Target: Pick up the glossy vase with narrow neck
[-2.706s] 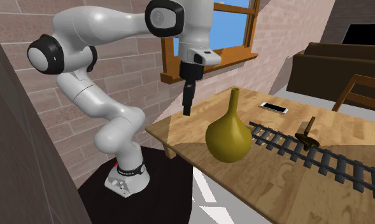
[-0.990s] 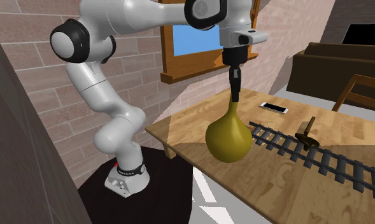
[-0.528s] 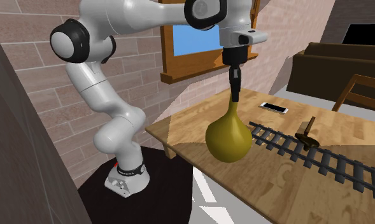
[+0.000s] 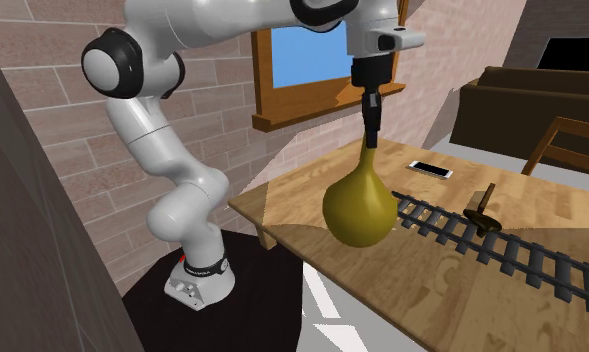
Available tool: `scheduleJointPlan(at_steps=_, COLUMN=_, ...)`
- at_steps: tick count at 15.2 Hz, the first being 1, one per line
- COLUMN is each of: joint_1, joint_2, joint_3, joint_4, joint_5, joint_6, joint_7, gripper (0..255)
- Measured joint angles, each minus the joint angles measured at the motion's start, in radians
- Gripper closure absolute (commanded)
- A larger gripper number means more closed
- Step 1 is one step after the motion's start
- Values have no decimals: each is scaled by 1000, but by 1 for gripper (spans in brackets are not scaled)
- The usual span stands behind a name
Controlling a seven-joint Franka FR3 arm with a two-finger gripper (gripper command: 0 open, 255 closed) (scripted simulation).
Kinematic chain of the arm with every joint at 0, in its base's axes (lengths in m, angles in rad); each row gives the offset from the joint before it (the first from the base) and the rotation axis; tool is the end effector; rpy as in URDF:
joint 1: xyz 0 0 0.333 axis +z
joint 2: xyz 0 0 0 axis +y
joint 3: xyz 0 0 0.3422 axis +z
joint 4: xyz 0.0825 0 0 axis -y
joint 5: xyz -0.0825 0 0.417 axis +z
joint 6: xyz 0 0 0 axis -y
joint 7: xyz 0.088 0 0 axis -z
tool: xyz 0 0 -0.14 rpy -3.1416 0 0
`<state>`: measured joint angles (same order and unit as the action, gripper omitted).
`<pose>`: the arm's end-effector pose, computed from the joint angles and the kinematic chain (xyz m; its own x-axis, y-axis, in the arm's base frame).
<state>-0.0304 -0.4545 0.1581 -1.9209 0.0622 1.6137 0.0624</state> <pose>0.4330 0.0809 0.6733 0.9883 0.0555 0.1418 0.0562 -0.9984 -0.0016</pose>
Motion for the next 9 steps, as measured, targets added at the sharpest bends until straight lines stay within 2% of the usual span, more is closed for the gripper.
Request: scheduleJointPlan(at_steps=9, joint_1=-3, joint_2=49, joint_3=3, joint_4=168, joint_5=-6, joint_6=-118, joint_7=9, gripper=255)
